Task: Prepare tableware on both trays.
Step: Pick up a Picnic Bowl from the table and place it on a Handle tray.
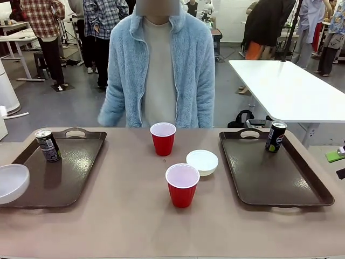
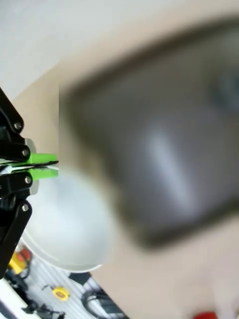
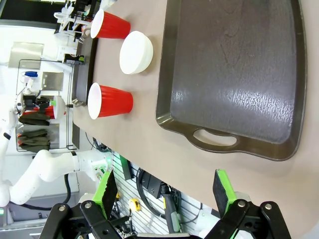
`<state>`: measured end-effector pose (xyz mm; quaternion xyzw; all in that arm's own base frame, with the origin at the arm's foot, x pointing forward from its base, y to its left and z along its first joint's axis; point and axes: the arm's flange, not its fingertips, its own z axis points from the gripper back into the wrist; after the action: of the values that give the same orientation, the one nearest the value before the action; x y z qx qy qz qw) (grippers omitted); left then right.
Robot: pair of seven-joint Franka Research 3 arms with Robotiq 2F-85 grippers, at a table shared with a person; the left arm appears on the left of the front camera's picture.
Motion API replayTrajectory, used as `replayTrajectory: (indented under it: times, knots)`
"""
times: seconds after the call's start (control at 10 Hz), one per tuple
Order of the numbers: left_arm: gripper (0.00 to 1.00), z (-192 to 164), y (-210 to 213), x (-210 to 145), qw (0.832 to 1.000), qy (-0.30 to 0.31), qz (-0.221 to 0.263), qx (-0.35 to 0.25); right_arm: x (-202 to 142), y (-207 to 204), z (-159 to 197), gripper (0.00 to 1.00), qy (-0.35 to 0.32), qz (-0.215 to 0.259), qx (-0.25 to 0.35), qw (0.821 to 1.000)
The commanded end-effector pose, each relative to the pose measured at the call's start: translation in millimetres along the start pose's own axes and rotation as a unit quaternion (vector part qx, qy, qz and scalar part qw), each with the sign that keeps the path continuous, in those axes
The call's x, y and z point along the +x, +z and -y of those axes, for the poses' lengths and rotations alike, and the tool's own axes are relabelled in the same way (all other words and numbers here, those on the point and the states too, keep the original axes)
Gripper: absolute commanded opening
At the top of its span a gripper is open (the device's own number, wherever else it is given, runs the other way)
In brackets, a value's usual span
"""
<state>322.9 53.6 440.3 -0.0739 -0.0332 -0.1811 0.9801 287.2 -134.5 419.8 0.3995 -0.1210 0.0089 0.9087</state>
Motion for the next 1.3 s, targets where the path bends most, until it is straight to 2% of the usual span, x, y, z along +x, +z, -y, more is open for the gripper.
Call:
replayTrajectory:
  times: [0.0, 0.3, 0.8, 0.9, 1.0, 1.1, 1.2]
  knots:
    - [0.00, 17.9, -41.3, 13.9, 1.000, 0.009, 0.017, -0.013, 0.7, -1.2, -1.4, 1.00, -0.011, 0.003, 0.008, 1.000]
    - [0.00, 16.8, -69.5, 50.9, 0.999, 0.031, 0.034, -0.014, 0.7, -1.2, -1.4, 1.00, -0.011, 0.003, 0.008, 1.000]
    - [0.00, -6.8, -86.9, 80.5, 0.997, 0.073, 0.036, -0.009, 0.7, -1.2, -1.4, 1.00, -0.011, 0.003, 0.008, 1.000]
    - [0.12, -7.4, -87.4, 79.5, 0.997, 0.072, 0.028, -0.009, 0.7, -1.2, -1.4, 1.00, -0.011, 0.003, 0.008, 1.000]
    - [0.64, -7.7, -87.0, 78.4, 0.997, 0.071, 0.025, -0.011, 0.7, -1.2, -1.4, 1.00, -0.011, 0.003, 0.008, 1.000]
    - [0.72, -6.7, -83.7, 78.1, 0.997, 0.068, 0.022, -0.012, 0.7, -1.2, -1.4, 1.00, -0.011, 0.003, 0.008, 1.000]
    - [1.00, -5.5, -77.2, 76.9, 0.998, 0.065, 0.021, -0.010, 0.7, -1.2, -1.4, 1.00, -0.011, 0.003, 0.008, 1.000]
